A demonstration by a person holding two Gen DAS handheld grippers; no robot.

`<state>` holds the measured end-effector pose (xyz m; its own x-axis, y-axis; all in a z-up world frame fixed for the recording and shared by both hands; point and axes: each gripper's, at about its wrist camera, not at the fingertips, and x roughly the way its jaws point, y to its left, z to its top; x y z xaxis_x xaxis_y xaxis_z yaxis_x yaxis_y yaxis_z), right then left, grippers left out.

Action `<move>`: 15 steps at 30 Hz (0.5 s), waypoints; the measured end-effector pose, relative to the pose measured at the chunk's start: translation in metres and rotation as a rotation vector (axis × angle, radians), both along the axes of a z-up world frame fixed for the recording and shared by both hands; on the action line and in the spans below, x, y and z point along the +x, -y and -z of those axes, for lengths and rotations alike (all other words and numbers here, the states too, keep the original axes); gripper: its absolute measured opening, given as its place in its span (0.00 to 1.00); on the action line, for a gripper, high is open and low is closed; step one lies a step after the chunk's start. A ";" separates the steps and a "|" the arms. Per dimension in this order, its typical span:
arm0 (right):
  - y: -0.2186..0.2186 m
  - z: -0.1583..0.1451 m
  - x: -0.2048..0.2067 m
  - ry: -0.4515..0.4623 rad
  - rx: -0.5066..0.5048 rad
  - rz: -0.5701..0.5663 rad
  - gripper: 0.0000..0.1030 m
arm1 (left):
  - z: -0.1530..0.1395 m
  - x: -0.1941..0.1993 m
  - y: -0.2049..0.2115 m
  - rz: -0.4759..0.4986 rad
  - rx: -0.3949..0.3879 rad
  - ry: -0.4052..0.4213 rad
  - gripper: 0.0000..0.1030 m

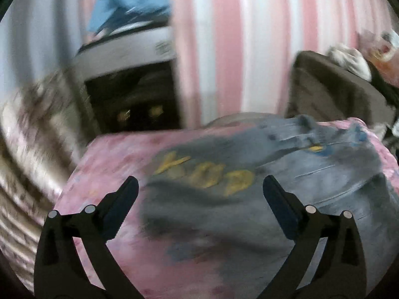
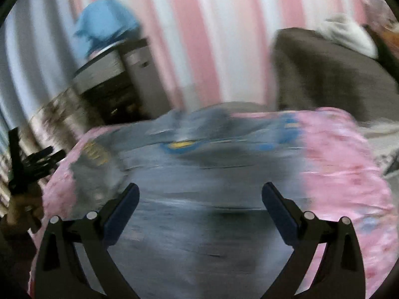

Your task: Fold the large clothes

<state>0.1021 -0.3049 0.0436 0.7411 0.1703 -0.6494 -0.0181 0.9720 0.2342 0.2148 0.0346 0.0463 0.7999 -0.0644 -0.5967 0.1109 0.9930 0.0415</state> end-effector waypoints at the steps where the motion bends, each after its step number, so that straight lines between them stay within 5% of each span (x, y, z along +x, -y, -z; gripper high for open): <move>1: -0.021 0.004 0.006 -0.009 0.012 -0.030 0.96 | 0.006 0.000 -0.017 -0.024 -0.019 -0.009 0.96; 8: -0.135 0.043 0.060 -0.099 0.034 -0.091 0.96 | 0.035 -0.007 -0.069 -0.057 -0.080 -0.037 0.96; 12: -0.155 0.071 0.081 -0.164 0.001 -0.047 0.93 | 0.039 -0.012 -0.069 -0.031 -0.073 -0.037 0.96; 13: -0.159 0.080 0.084 -0.186 -0.006 -0.035 0.88 | 0.040 -0.012 -0.066 -0.021 -0.064 -0.037 0.96; 15: -0.162 0.090 0.086 -0.197 0.017 -0.042 0.44 | 0.040 -0.012 -0.061 -0.005 -0.056 -0.037 0.96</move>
